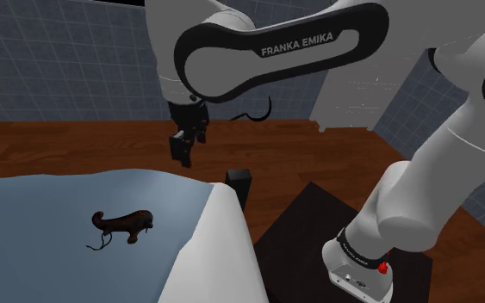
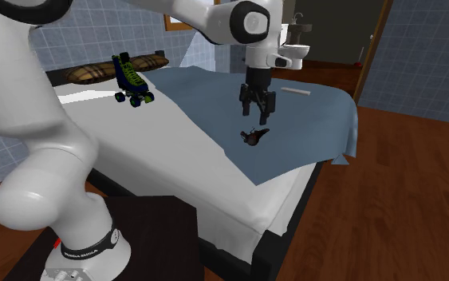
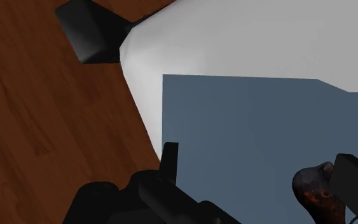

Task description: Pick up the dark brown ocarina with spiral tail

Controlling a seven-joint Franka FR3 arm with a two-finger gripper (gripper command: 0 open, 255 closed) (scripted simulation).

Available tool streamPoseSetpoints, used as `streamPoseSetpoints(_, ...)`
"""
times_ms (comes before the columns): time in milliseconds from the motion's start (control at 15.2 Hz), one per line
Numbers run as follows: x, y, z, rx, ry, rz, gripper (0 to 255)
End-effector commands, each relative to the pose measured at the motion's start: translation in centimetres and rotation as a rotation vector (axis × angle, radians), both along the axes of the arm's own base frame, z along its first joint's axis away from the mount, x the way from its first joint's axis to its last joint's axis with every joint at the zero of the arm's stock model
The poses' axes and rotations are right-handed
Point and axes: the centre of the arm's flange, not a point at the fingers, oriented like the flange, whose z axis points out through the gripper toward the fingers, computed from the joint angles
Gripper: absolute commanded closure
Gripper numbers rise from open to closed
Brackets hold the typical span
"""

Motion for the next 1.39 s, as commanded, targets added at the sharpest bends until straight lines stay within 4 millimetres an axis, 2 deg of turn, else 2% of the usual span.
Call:
streamPoseSetpoints(0,1.1,2.1,-1.5,-0.006,0.009,0.026,0)
streamPoseSetpoints(528,4.1,11.0,-7.4,-0.030,0.044,0.130,0)
streamPoseSetpoints(990,5.7,18.9,-12.8,-0.051,0.074,0.221,0)
streamPoseSetpoints(1320,5.8,19.4,-15.3,-0.052,0.076,0.226,0)
